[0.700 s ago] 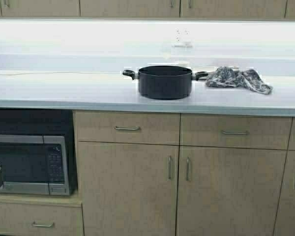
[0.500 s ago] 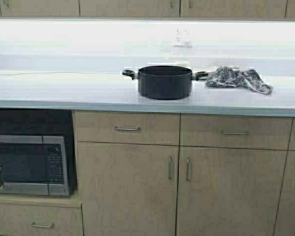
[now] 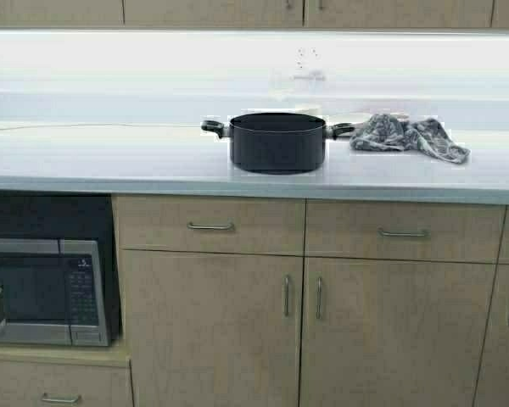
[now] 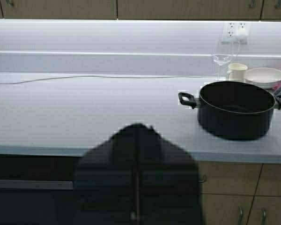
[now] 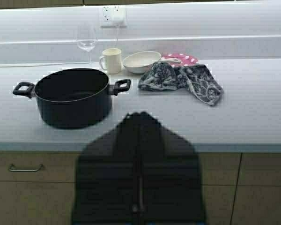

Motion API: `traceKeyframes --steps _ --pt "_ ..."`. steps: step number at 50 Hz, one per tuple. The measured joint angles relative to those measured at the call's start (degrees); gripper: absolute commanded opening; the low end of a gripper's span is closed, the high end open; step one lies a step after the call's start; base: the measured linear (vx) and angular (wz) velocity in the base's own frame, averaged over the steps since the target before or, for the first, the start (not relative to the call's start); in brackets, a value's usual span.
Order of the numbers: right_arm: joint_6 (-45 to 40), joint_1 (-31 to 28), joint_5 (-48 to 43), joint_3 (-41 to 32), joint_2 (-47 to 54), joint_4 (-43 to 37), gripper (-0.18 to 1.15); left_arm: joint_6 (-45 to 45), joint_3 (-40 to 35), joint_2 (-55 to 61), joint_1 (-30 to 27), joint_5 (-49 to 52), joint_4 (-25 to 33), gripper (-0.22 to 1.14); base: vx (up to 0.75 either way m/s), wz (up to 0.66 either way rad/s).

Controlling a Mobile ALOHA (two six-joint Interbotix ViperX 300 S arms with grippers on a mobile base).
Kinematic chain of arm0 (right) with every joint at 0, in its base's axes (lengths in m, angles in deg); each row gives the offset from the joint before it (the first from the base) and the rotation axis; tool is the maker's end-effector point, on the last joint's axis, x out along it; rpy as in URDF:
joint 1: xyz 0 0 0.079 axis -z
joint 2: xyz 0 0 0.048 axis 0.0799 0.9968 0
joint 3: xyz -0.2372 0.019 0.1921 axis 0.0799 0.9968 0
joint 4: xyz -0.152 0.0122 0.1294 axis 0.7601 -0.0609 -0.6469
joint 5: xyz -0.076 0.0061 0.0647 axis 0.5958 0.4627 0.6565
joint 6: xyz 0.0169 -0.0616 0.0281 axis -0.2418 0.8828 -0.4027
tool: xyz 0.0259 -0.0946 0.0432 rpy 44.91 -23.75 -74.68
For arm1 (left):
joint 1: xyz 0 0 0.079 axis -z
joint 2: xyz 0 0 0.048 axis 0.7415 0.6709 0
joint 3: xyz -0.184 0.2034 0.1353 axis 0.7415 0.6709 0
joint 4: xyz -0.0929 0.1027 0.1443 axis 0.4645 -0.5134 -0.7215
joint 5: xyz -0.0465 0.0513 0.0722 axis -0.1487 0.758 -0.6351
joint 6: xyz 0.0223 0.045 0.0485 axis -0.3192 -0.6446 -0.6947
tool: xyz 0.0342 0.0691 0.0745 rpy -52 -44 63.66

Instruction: Open the cabinet, put the pot inside, then close it

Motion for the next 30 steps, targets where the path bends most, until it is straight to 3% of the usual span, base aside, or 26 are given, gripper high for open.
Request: traceKeyframes --steps 30 --pt "0.3 -0.1 0.1 1.1 -2.9 0.4 0.05 0.0 0.0 0.8 -0.1 -1.1 -0.1 0.03 0.26 0.05"
